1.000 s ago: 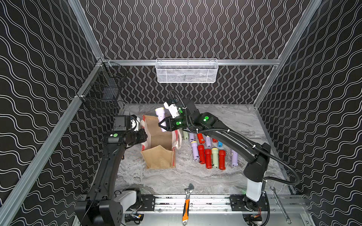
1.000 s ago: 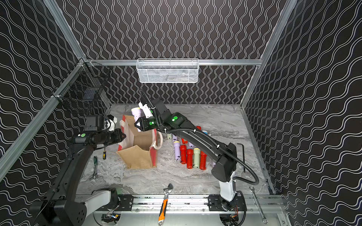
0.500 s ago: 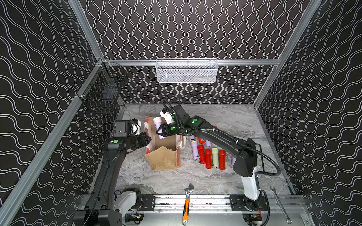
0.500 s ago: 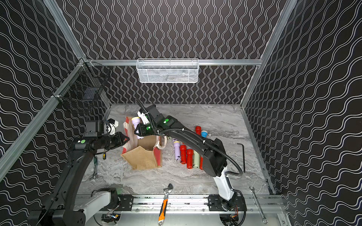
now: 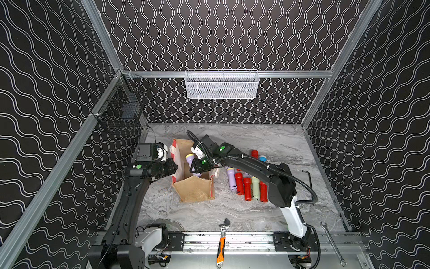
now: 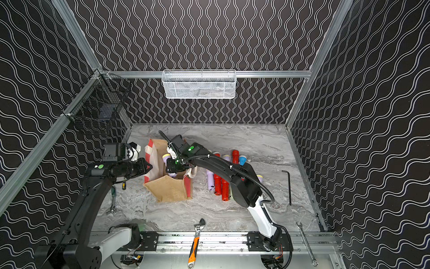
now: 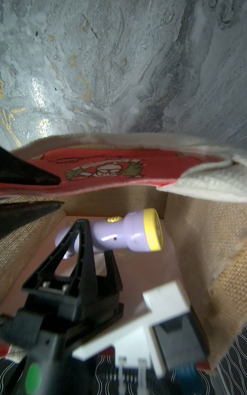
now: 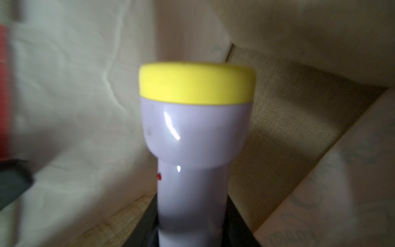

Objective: Put the flashlights into the tote bags
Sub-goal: Adjust the canvas bag at the center of the board, then place the flashlight in the canvas bag.

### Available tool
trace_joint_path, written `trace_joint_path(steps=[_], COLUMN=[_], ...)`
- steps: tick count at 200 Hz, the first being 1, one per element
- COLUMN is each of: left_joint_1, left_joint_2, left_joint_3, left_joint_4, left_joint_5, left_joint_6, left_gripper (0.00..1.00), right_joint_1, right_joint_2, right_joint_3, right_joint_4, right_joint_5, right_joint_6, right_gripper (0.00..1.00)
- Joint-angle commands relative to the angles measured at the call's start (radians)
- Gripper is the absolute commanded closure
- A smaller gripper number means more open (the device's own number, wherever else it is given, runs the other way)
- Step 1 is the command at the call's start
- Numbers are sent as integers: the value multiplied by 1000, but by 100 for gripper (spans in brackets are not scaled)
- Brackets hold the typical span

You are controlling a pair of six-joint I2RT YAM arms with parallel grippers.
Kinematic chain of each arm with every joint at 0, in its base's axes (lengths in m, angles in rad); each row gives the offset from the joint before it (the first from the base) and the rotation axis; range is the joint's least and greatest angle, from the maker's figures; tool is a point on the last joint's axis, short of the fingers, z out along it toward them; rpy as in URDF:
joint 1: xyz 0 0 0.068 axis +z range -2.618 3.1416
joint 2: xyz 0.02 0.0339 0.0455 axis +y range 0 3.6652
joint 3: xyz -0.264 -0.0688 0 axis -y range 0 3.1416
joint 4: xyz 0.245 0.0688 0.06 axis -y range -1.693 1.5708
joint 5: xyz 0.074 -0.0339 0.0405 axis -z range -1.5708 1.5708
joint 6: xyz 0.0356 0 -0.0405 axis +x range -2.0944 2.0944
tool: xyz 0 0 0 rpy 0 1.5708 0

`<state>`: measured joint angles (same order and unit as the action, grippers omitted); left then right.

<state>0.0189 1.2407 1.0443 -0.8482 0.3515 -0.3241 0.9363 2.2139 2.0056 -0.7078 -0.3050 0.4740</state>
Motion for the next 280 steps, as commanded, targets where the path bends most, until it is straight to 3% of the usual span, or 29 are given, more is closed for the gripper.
trace_joint_path(steps=[1,97,156,217,280], left_joint_1=[-2,-2,-2,-2,-2], left_joint_2=[4,-11,-17,-11,-19], left_joint_3=[-11,-54,-66,-67,-54], left_joint_4=[39,82,87,87,72], left_joint_5=[-16,24,27,19,2], left_joint_6=[35,58,66,67,66], left_gripper=[82,87,87,83,82], right_joint_1=[2,0,-1,-1,-5], right_joint_2=[58,280,331,278,171], right_joint_3=[42,136,147,157,152], right_joint_4=[-80,-203,-227,-232,-212], right_joint_5=[-20,-59,-76,-22,45], right_joint_6=[11,38,34,7,-16], right_gripper=[87,83,78,41,34])
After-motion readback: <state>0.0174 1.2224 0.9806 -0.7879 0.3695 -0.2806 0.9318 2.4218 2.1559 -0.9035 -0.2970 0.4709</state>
